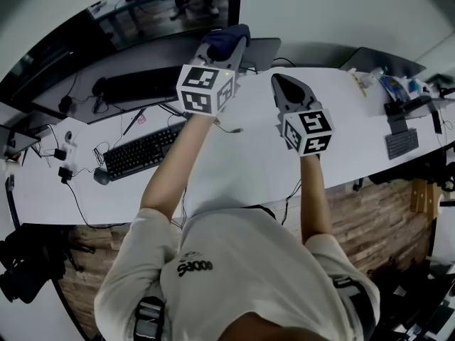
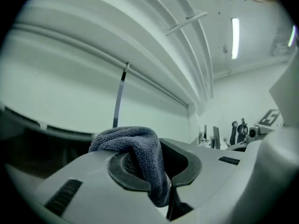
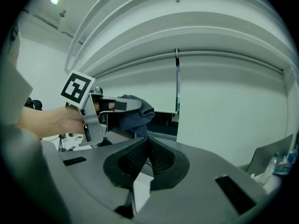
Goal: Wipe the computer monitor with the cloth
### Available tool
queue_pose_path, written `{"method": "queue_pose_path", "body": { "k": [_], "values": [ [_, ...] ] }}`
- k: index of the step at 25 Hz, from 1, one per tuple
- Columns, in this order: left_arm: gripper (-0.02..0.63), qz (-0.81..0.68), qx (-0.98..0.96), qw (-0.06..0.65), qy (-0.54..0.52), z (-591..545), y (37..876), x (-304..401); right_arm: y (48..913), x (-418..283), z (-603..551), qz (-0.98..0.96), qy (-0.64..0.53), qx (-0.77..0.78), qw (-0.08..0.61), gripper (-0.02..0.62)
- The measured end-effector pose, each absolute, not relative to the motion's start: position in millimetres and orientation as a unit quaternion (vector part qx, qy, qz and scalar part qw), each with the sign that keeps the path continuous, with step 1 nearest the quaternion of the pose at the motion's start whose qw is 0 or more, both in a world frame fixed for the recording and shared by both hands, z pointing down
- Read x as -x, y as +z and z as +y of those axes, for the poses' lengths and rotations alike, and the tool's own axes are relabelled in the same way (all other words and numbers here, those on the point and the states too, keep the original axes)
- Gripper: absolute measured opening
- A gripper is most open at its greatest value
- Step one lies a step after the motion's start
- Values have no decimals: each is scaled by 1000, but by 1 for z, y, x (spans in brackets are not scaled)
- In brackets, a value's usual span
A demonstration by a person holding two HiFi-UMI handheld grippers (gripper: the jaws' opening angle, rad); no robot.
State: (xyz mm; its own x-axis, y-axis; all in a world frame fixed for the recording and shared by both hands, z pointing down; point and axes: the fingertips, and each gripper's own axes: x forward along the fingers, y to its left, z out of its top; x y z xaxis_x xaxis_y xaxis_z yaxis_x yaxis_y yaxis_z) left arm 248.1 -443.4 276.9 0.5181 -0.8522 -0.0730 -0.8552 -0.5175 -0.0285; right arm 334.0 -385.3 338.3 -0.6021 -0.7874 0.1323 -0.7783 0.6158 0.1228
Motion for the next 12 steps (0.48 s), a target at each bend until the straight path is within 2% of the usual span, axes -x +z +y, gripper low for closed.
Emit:
{"method": "queue_pose_path", "body": {
  "k": [3,8,12],
  "values": [
    [67,506,857,93,-15,-441,246,-241,331,-325,-388,-898,-32,-432,82,0],
    [67,545,822,142,-81,-445,213,-212,317,-300,-389,-909,-48,-407,73,0],
    [67,553,804,143,-163,-446,223,-189,299,-280,-391,-910,-75,-403,65,0]
  ]
}}
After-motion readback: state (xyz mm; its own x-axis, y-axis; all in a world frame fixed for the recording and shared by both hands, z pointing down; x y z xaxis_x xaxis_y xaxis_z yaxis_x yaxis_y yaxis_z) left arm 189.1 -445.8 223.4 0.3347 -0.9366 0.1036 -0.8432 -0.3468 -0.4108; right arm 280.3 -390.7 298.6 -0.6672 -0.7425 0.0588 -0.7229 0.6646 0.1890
